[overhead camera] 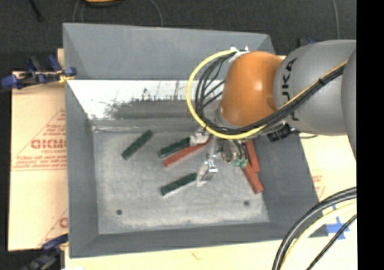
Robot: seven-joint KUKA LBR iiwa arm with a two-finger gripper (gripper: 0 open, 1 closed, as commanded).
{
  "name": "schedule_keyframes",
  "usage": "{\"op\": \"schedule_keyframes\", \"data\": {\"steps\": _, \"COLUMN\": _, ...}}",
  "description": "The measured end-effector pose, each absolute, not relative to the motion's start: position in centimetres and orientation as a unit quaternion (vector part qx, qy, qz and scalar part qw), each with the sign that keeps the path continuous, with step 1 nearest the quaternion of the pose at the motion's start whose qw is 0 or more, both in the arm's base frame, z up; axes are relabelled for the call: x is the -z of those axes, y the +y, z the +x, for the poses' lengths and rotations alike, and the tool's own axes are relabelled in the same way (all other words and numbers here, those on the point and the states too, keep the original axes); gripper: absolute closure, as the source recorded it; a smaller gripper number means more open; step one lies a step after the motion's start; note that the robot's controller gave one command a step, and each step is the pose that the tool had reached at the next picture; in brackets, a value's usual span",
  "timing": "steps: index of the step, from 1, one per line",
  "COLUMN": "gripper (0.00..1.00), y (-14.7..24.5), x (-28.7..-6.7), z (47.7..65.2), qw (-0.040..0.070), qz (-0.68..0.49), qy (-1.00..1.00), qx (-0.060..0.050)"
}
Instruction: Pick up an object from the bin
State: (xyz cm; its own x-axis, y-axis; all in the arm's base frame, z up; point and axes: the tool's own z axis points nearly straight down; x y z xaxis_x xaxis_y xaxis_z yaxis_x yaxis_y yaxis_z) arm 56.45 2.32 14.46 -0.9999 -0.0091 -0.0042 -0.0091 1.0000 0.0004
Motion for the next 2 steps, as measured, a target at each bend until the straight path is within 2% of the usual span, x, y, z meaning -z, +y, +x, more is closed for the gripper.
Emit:
{"op": "schedule_keyframes", "data": {"steps": 1, "gripper": 0.0, "y": 2.2, "x": -16.7, "z": 56.4, "qw": 0.0, "qz": -0.108, "qy": 0.994, "qx": 0.001}}
{"op": "schedule_keyframes", "data": {"steps": 2, "gripper": 0.0, "y": 4.4, "x": -12.0, "z": 52.7, "qw": 0.005, "qz": -0.153, "qy": 0.988, "qx": 0.0}}
